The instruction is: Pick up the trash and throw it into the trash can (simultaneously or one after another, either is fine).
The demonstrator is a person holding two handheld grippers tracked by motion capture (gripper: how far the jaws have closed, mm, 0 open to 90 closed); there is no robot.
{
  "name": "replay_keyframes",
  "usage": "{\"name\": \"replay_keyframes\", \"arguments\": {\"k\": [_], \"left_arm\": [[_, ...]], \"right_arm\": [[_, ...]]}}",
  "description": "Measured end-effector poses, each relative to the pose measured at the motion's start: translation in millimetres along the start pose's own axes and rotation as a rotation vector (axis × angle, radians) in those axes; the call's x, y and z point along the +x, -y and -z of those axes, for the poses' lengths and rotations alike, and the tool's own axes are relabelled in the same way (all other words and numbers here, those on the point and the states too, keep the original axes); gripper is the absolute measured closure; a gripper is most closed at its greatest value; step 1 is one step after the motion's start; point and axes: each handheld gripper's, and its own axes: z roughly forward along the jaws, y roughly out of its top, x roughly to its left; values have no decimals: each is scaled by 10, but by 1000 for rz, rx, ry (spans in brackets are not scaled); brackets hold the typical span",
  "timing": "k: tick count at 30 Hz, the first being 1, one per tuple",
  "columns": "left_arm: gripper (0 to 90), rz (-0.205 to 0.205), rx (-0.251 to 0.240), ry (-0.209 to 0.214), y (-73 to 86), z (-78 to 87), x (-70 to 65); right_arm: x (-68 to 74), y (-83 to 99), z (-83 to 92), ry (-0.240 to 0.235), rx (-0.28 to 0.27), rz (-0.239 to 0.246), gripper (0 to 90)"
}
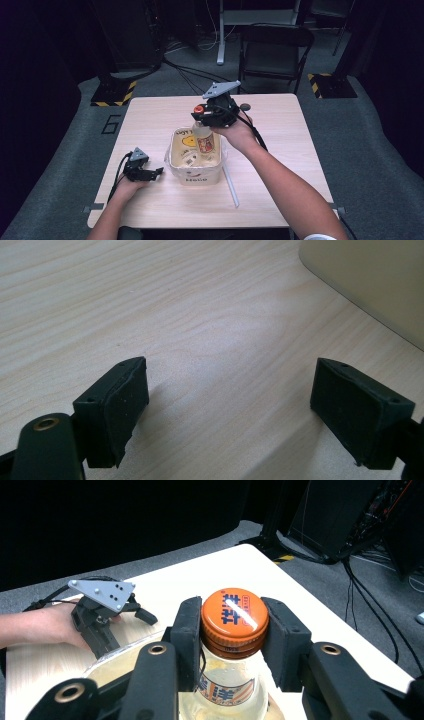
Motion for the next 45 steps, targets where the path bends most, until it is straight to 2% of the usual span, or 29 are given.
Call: {"name": "replay_keyframes", "arguments": {"k": [21,45], "left_arm": [[155,5,-3,0,0,-2,-3],[154,5,-3,0,0,-2,-3]], "right_arm": [[-12,222,-184,36,29,-12,618],[-54,535,-324,77,35,-58,616]]}}
